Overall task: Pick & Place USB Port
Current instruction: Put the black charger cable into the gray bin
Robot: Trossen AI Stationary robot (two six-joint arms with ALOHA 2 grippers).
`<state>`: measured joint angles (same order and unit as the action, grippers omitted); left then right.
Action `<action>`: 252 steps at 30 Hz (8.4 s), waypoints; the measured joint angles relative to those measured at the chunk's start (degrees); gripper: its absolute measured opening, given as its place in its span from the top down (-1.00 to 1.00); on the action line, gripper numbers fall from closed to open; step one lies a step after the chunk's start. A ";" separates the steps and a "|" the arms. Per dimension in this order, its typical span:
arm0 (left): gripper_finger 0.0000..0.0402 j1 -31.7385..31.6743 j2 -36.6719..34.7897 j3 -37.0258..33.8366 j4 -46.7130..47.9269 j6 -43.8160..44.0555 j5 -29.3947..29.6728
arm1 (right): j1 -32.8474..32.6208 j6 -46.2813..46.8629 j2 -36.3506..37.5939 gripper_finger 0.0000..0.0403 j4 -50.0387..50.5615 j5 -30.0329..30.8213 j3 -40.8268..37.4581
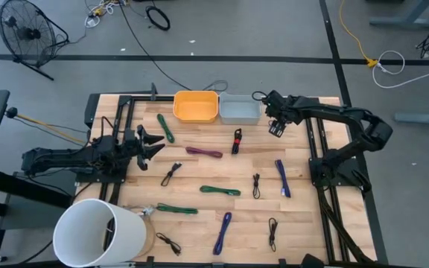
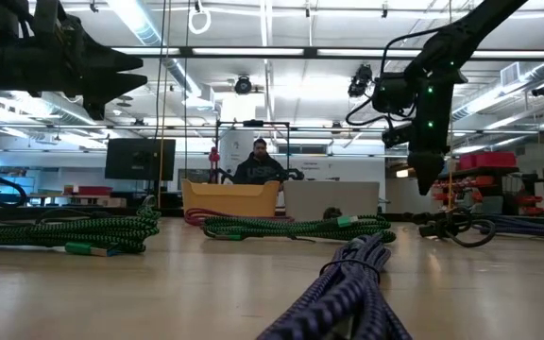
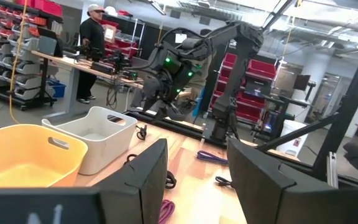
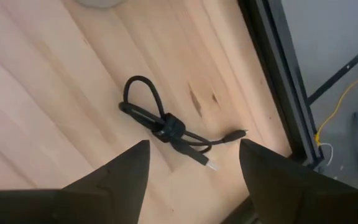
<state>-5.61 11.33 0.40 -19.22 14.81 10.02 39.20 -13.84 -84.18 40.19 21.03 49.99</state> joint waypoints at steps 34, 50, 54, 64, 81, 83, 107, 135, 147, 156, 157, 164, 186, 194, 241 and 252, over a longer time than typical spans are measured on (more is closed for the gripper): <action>0.13 0.00 0.02 0.00 0.02 -0.44 0.00 | 1.36 -4.56 -1.15 -0.27 -20.95 0.27 -13.10; 0.13 0.00 0.02 0.00 0.28 -0.44 -0.02 | -0.10 -7.64 -5.33 0.59 -23.66 4.05 -13.04; 0.13 0.00 0.02 0.00 0.30 -0.45 0.00 | 1.06 -6.17 -5.27 0.90 -22.10 3.94 -12.89; 0.13 0.00 0.02 0.00 0.35 -0.46 0.20 | -0.84 -2.89 -2.34 0.97 -5.39 2.76 -2.92; 0.13 0.00 0.02 0.00 0.48 -0.46 0.24 | -9.00 3.52 17.14 0.98 -0.15 -14.97 9.76; 0.13 0.00 0.02 0.00 0.46 -0.45 0.24 | -9.73 3.54 17.74 0.98 -2.51 -15.15 9.76; 0.13 0.00 0.02 0.01 0.44 -0.48 0.25 | -5.71 1.37 -5.02 0.98 -33.20 -18.41 8.23; 0.13 0.00 0.02 0.00 0.44 -0.59 0.26 | -2.57 4.42 -7.30 0.83 -35.67 -14.28 8.23; 0.13 0.00 0.02 0.00 0.46 -0.62 0.26 | -2.58 4.56 -7.96 0.19 -36.06 -11.85 8.23; 0.13 0.00 0.02 0.01 0.46 -0.61 0.26 | -2.58 4.78 -7.96 0.07 -35.72 -12.76 8.23; 0.13 0.00 0.02 0.02 0.46 -0.61 0.26 | -2.58 4.81 -7.96 0.08 -35.72 -12.74 8.23; 0.13 0.00 0.02 0.02 0.46 -0.61 0.26 | -2.58 5.71 -7.96 0.11 -35.68 -12.96 8.23; 0.13 0.00 0.01 0.01 0.72 -0.50 0.45 | -19.72 10.06 -7.87 0.11 -16.70 -28.96 8.32; 0.13 0.00 0.01 0.00 0.71 -0.48 0.44 | -24.13 28.51 -7.87 0.11 -15.43 -22.51 8.32; 0.13 0.00 0.02 0.01 1.14 1.27 -0.45 | -21.63 55.39 -17.77 0.12 -27.06 -11.36 0.32; 0.13 0.00 0.00 0.01 1.16 1.36 -0.46 | -21.27 50.80 -12.17 0.12 -31.43 -13.53 -2.30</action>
<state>-5.61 11.33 0.41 -18.06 16.16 9.56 17.93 36.96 -96.36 8.76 7.50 47.69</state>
